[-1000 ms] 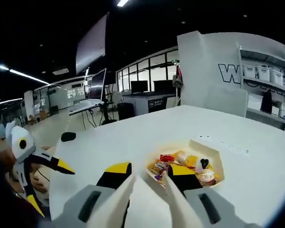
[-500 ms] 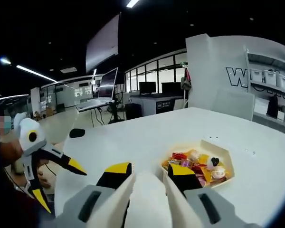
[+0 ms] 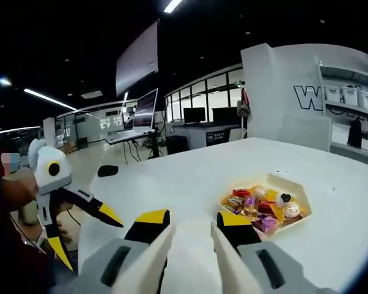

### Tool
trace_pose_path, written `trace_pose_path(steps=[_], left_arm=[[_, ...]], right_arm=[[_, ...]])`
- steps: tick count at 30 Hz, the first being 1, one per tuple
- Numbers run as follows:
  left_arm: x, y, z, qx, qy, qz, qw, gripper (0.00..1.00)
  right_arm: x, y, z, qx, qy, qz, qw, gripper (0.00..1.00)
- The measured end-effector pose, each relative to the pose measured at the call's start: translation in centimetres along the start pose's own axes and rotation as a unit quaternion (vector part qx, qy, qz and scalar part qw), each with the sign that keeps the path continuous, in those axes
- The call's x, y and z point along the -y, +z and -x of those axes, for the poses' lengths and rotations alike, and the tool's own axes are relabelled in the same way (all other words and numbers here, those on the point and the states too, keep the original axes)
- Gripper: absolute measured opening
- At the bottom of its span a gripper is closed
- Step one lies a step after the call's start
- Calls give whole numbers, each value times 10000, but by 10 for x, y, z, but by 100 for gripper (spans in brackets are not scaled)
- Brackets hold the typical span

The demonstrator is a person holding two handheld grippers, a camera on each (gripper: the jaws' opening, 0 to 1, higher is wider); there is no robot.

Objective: Place the target food into the container with the food tongs after gripping and lifting it, then release it inside without dropping or visibly crushing the food.

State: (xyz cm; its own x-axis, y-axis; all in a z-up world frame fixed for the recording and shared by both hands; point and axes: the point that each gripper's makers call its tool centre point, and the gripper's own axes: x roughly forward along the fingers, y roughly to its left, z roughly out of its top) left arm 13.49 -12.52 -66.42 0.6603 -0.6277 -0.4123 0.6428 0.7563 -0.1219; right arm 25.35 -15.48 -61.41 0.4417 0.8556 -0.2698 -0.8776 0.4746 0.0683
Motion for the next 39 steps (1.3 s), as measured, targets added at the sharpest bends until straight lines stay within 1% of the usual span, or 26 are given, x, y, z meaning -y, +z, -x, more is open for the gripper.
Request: trace_pose_path(steps=[2,5,6,10,15,17,19,22,27,28,29,30,32,33,36,37,38,39], left_arm=[[1,2,0,45,-5,-42,10000,65],[7,6,0,147,-203,10,9997,55],[8,7,0,154,-258,52,9995,54],[8,12,-2,223,-294,182,9992,55],[8,15,-4,216,-330,43,9992,51],[8,15,-6,213,-353,16,9991,50],[8,16,-6,207,-360,-4,9991,49],[8,18,-10,244,-391,-95,9989,46],[11,19,-13,208,-510,-170,9983,41],[12,20,-14,217,-578,-163,9980,38],[12,21,-15,232,-610,-137,9978,36],[12,25,-16,322,-722,12,9969,34],[11,29,-17,391,-786,127,9961,34],[8,30,-18,407,-795,173,9959,34],[6,31,-18,410,-781,181,9959,33],[3,33,-20,417,-711,145,9965,32],[-3,33,-21,415,-607,103,9972,32],[-4,33,-23,414,-639,120,9970,32]], right_arm=[[-2,0,1,25,34,-5,10000,26],[-7,-2,3,55,112,1,9999,26],[-9,-3,4,84,138,-53,9999,26],[-13,-5,8,137,210,-189,9995,26],[-19,-6,16,218,285,-309,9989,26],[-25,-6,18,279,406,-405,9980,26],[-26,-6,19,286,431,-408,9978,25],[-29,-14,19,204,416,-383,9982,25],[-34,-16,22,209,493,-388,9978,25],[-40,-15,24,266,624,-272,9973,25],[-41,-14,24,285,654,-256,9971,26],[-44,-12,25,341,711,-282,9965,26],[-47,-10,25,370,795,-298,9957,26],[-49,-10,26,387,858,-269,9952,26],[-51,-9,26,397,895,-251,9949,26],[-56,-8,28,420,1040,-231,9934,26],[-58,-8,28,422,1073,-233,9931,26],[-59,-8,28,414,1116,-226,9926,26]])
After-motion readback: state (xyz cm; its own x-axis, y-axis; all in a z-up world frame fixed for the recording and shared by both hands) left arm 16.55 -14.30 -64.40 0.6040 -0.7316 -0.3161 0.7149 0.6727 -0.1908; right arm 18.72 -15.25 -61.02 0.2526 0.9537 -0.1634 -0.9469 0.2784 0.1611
